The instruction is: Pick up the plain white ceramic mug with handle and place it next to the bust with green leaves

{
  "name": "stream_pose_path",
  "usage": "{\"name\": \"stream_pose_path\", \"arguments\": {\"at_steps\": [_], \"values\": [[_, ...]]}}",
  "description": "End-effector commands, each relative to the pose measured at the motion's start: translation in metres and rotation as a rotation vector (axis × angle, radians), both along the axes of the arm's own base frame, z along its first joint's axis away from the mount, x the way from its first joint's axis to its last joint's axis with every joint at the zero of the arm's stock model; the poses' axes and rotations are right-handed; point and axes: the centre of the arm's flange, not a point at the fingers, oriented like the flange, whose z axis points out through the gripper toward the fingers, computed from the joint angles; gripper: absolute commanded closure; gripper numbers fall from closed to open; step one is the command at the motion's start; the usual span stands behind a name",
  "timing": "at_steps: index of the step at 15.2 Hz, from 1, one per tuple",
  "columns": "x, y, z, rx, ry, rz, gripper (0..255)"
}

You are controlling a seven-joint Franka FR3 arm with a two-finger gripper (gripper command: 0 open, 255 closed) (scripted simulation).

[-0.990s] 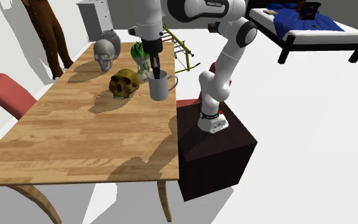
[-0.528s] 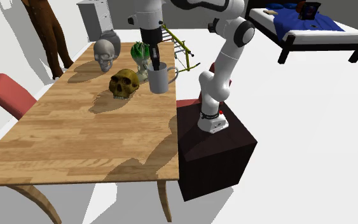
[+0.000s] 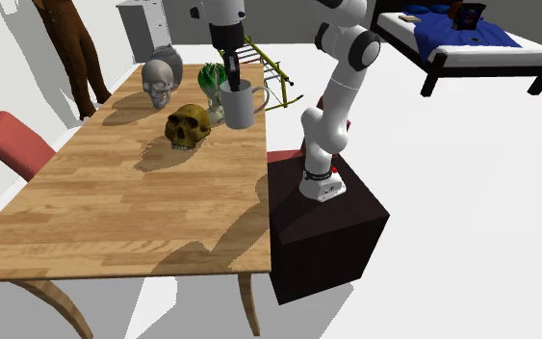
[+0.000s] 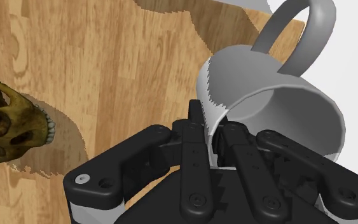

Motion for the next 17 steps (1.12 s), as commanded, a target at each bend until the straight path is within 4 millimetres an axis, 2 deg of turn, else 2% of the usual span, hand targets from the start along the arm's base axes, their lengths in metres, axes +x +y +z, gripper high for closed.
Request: {"name": "stream_pose_path", "arguments": {"at_steps": [1, 17], "values": [[-0.002, -0.021, 0.003, 0.0, 0.0, 0.0, 255], [-0.017, -0.231, 0.004, 0.0, 0.0, 0.0, 255]]}}
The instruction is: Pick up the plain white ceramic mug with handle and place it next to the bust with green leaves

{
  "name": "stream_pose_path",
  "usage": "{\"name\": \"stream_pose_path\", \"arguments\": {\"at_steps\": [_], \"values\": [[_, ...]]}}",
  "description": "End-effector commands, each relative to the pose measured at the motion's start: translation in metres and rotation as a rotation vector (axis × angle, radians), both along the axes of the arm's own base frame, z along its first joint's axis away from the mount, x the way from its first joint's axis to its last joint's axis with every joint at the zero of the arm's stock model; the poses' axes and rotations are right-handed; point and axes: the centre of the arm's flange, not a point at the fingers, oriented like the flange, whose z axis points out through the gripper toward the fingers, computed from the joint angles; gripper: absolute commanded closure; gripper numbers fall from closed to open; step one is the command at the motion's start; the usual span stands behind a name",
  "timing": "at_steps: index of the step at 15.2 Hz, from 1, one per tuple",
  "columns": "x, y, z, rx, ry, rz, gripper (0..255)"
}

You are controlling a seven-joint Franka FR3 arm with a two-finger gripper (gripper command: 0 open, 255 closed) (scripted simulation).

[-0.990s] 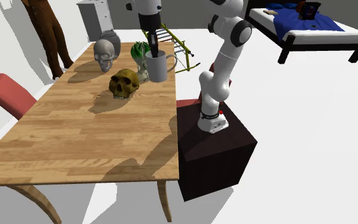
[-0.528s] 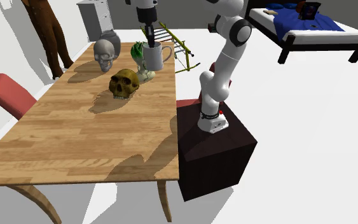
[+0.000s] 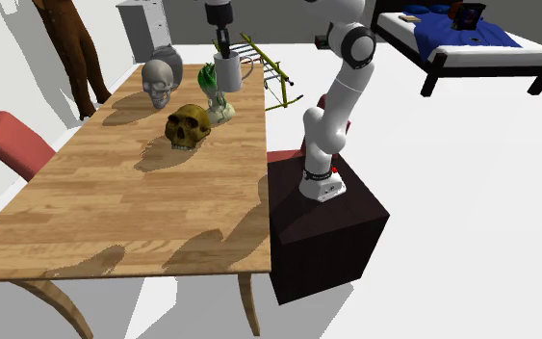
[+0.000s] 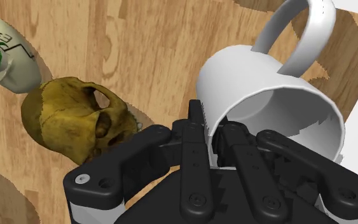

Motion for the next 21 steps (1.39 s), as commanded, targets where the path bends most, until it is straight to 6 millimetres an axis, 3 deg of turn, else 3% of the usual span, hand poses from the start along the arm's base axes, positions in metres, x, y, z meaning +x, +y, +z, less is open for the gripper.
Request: {"name": "stream_pose_path", "arguments": {"at_steps": [1, 21], "values": [[-0.001, -0.023, 0.0, 0.0, 0.0, 0.002, 255], [-0.02, -0.292, 0.001, 0.0, 0.0, 0.002, 255]]}}
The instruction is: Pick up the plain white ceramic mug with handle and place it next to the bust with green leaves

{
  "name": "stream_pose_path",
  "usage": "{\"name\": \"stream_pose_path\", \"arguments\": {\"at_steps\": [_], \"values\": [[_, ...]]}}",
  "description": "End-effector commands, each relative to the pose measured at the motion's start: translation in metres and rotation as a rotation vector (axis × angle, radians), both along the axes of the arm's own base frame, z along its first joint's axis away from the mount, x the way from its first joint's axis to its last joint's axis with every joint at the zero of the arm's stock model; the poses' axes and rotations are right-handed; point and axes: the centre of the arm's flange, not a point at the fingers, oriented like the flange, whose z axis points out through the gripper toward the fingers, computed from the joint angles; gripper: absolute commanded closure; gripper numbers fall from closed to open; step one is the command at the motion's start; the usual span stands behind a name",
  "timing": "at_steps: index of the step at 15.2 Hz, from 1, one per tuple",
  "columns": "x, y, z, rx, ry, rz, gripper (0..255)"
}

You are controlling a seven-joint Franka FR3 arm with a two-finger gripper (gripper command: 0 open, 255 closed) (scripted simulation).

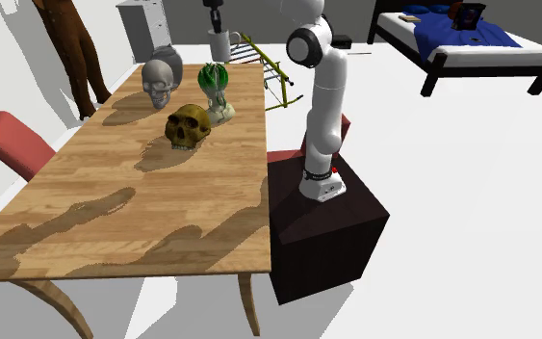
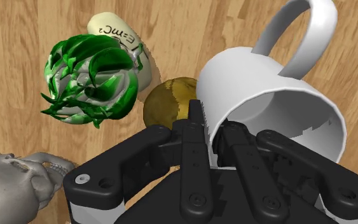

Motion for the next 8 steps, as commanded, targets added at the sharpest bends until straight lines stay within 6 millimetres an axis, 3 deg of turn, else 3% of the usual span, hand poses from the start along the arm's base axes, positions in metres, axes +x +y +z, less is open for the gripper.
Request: {"name": "stream_pose_path", "arguments": {"at_steps": [1, 8], "values": [[-0.001, -0.016, -0.006, -0.002, 0.001, 0.006, 255], [-0.001, -0.016, -0.043, -0.002, 0.001, 0.006, 255]]}}
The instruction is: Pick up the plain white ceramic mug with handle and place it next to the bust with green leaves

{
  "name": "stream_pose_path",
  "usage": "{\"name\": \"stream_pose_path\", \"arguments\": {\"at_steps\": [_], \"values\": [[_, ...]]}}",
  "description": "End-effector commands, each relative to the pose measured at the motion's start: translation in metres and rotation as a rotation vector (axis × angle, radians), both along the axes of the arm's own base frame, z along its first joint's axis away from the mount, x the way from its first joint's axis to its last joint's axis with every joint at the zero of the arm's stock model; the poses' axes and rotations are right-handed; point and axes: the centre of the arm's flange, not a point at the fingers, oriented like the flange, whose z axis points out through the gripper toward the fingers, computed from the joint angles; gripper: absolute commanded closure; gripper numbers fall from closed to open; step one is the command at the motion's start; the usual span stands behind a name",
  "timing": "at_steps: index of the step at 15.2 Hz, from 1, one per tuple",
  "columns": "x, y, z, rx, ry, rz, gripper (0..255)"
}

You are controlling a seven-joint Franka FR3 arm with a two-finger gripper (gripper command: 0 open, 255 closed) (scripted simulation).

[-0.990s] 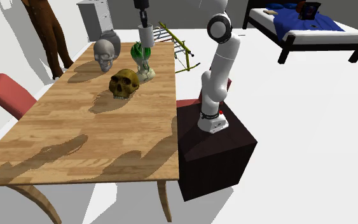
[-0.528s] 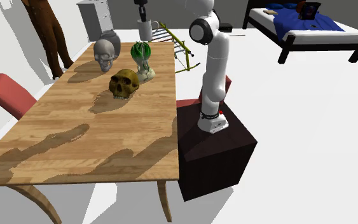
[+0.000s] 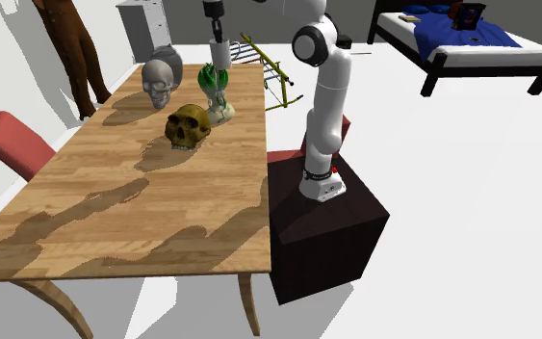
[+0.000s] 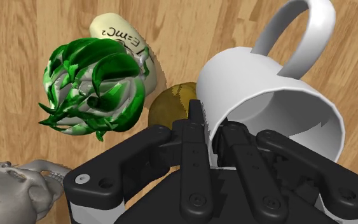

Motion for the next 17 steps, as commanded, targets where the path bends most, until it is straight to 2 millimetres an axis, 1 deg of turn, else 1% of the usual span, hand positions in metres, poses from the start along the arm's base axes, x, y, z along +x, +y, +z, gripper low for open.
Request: {"name": "stream_pose_path", "arguments": {"at_steps": [1, 17], "values": [[0.001, 0.0, -0.011, 0.0, 0.0, 0.0, 255], [0.001, 0.0, -0.096, 0.0, 0.0, 0.0, 255]]}}
